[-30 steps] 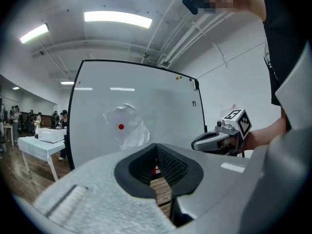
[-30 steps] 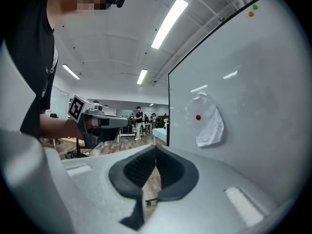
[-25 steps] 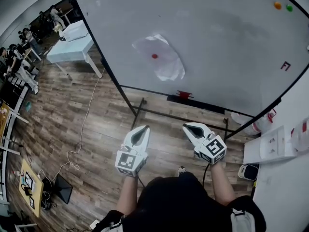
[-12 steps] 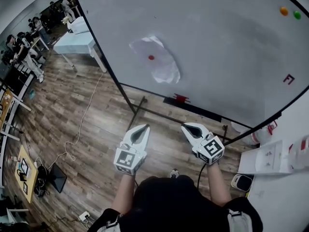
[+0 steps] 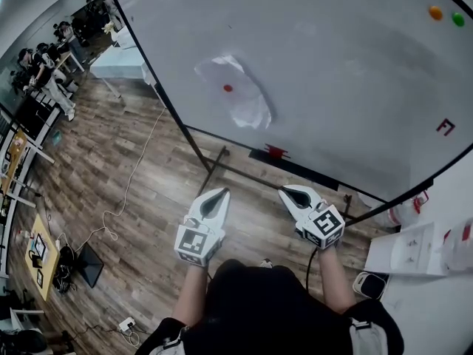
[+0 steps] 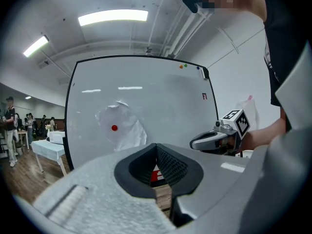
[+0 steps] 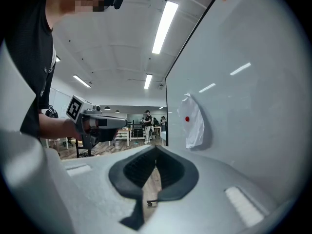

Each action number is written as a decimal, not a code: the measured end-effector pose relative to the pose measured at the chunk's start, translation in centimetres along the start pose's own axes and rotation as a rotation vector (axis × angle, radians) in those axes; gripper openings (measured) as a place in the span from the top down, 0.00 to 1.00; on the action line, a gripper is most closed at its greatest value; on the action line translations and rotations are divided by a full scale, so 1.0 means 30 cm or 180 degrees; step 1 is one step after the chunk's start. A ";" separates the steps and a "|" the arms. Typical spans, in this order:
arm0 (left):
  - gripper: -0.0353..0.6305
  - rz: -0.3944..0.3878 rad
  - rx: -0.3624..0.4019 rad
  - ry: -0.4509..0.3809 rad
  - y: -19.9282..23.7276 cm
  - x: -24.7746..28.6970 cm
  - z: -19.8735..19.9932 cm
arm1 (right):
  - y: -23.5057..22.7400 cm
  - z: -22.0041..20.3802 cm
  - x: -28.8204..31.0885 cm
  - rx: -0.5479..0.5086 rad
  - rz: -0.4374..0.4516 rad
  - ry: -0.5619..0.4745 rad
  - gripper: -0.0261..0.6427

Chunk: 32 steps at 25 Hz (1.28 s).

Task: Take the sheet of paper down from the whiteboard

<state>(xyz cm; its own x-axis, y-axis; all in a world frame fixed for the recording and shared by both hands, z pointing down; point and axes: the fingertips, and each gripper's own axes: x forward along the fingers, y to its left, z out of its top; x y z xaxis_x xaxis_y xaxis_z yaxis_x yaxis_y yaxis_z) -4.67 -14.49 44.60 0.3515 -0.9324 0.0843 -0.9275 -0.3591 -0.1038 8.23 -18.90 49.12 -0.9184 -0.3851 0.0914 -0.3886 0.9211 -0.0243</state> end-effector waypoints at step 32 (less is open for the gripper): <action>0.93 -0.0186 -0.0203 -0.0161 0.451 0.323 -0.048 | -0.250 0.042 0.394 -0.0082 -0.0254 0.0166 0.96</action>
<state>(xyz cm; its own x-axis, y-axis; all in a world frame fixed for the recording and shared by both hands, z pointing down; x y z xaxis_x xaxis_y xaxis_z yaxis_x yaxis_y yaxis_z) -14.00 -28.32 45.43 0.4099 -0.9113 0.0382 -0.9108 -0.4112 -0.0367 0.19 -30.42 49.14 -0.8792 -0.4543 0.1438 -0.4576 0.8891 0.0107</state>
